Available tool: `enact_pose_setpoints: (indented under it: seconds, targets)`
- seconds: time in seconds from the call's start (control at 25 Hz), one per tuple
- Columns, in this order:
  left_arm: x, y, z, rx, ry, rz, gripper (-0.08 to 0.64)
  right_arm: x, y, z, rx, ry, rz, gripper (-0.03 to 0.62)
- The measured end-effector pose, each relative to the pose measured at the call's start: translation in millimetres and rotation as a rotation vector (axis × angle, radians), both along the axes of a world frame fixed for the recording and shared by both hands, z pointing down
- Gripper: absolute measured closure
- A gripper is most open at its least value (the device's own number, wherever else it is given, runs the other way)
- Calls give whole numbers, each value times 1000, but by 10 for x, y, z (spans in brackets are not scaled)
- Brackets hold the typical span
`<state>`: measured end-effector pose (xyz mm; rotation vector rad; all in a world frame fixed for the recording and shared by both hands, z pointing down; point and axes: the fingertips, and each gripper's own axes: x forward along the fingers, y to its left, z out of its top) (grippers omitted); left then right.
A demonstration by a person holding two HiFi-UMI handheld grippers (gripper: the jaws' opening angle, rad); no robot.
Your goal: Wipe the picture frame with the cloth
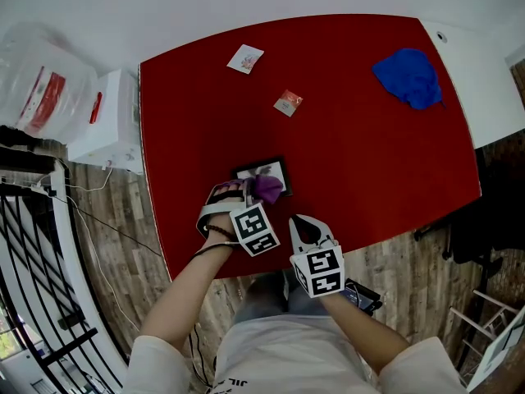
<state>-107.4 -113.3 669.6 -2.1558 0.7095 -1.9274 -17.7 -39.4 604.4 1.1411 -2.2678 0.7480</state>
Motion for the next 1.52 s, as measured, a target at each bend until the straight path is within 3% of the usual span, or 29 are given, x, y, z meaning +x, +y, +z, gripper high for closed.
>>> enact_pose_setpoints:
  seconds: [0.12,0.36,0.52,0.76,1.0,1.32,1.52]
  targets:
    - [-71,-395,-18,-13,38,-79,497,12,31,14,-11,-1,1,588]
    - [-71,-834,0,-15,10,-109,497,54,69,89,-33,-3,0,588]
    - [56,-665,2,-10,-8,-66,497,105,33,132,-37,-6,7,588]
    - [265,51,106,-57,-28,47,497,93,-58,114,-35,-20,7,588]
    - [302,263,120,-60,-27,64,497,106,-50,112,-27,-17,-2,588]
    - [139,-612,9,-23,9,-73,497,185,27,128,-39,-12,5,588]
    - [176,-921,3,-26,-6,-96,497,266,46,157,-50,-10,18,588]
